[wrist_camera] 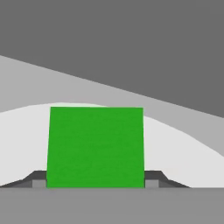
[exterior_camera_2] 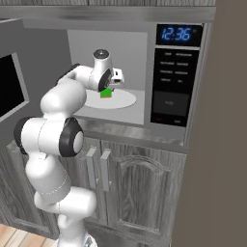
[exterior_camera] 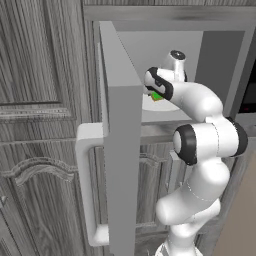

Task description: Place the sponge inside the microwave to prepare for sanitizing.

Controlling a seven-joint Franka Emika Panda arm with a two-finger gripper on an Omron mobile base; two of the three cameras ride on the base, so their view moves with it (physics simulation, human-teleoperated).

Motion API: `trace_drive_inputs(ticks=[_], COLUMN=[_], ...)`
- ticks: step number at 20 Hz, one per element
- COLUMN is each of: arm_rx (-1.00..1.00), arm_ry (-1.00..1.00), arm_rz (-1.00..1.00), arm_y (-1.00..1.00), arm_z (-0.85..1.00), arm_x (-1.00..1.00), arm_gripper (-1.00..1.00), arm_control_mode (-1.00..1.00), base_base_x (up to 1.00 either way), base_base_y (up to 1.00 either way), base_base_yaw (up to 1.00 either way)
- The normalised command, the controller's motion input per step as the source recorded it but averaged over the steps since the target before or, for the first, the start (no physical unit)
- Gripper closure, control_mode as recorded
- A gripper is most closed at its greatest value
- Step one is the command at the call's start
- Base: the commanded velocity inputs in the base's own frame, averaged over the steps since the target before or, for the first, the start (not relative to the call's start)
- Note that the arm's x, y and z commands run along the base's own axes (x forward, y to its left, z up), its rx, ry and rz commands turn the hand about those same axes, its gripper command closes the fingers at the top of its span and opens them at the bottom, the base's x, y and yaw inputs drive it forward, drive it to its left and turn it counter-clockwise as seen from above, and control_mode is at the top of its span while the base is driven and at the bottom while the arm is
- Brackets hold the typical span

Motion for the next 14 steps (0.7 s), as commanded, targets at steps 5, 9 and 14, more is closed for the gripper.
trace_drive_inputs(ticks=[5, 9, 14], arm_rx=[0.00, 0.00, 0.00], arm_ry=[0.00, 0.00, 0.00], arm_rz=[0.00, 0.00, 0.00], arm_y=[0.00, 0.00, 0.00], arm_z=[-0.25, -0.16, -0.01], arm_x=[-0.02, 0.00, 0.01], arm_gripper=[-1.00, -1.00, -1.00], arm_control_mode=[-1.00, -1.00, -1.00], base_base_x=[0.00, 0.00, 0.00], base_base_y=[0.00, 0.00, 0.00], base_base_yaw=[0.00, 0.00, 0.00])
